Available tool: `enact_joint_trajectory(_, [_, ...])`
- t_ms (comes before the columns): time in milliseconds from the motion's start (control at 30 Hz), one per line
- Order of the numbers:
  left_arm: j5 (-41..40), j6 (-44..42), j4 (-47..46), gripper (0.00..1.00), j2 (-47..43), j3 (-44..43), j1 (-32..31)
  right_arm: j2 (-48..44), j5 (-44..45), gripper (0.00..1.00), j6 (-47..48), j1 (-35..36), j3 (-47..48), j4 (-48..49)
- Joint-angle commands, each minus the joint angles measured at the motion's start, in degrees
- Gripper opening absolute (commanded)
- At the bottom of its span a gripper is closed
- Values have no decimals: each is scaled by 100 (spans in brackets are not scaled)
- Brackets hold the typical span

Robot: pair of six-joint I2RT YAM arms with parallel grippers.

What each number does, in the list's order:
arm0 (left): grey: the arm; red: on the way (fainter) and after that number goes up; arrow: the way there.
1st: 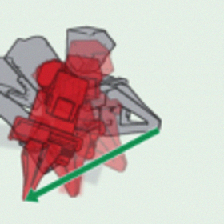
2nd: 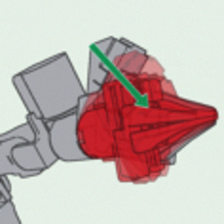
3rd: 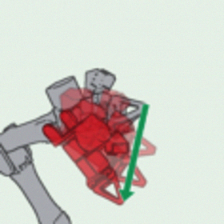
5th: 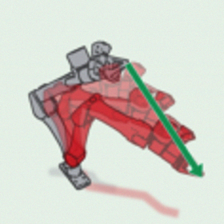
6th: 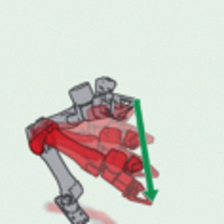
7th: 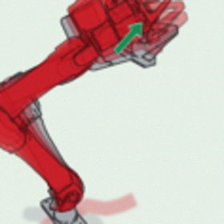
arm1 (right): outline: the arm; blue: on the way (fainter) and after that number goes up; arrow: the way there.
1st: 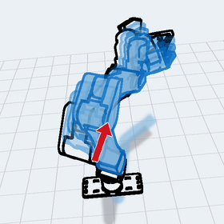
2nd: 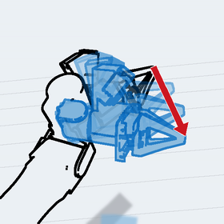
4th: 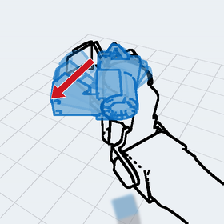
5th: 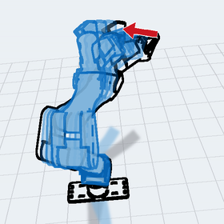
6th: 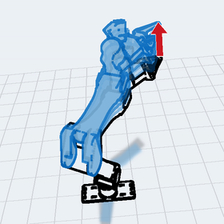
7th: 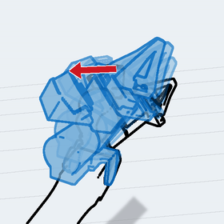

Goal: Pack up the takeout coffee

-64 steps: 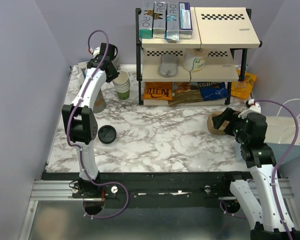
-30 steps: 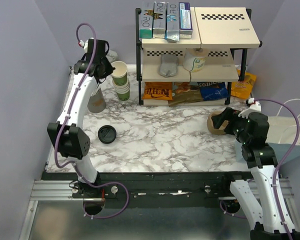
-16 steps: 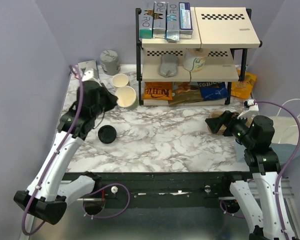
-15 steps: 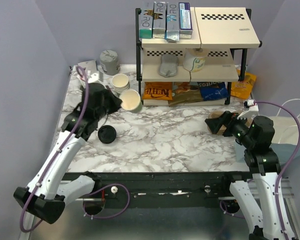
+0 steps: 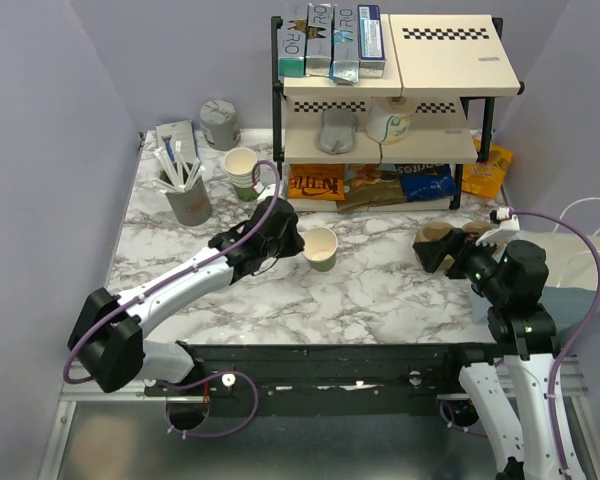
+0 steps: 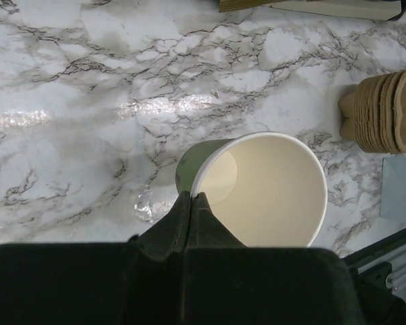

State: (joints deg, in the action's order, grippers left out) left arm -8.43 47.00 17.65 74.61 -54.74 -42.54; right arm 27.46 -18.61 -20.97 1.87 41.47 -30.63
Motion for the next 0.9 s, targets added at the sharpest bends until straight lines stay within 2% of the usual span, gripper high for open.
enact_joint_trajectory(0, [-291,-7,-746,0,465,-18,-175,-74,323,100,-30,-20,-87,-303])
enact_joint_trajectory(267, [-529,-104,-316,4,1178,-432,-316,57,428,100,5,-11,-43,-382])
enact_joint_trajectory(300, [-511,-104,-306,7,1231,-467,-325,75,437,100,23,-20,-34,-391])
enact_joint_trajectory(333, [-502,-78,-280,18,1249,-476,-325,66,446,100,23,-20,-25,-391])
enact_joint_trajectory(400, [-493,-95,-262,23,1197,-485,-342,57,472,100,23,-29,-17,-391])
enact_joint_trajectory(500, [-502,-139,-78,59,978,-537,-360,22,420,100,67,-20,18,-417])
enact_joint_trajectory(533, [-598,-156,10,86,898,-555,-360,14,359,100,128,-20,62,-426])
enact_joint_trajectory(567, [-668,-139,193,96,802,-555,-360,-4,254,100,285,-20,97,-435])
enact_joint_trajectory(633, [-914,-165,449,99,477,-590,-360,-4,25,100,374,-20,203,-479])
enact_joint_trajectory(733, [-1519,-25,1317,99,-50,-748,-299,-39,-151,100,524,-11,230,-461])
enact_joint_trajectory(767, [-1965,71,1868,99,-173,-792,-211,-48,-212,100,550,-11,212,-452])
enact_joint_trajectory(867, [-2172,432,2723,99,-613,-749,569,-145,-301,100,559,-2,159,-400])
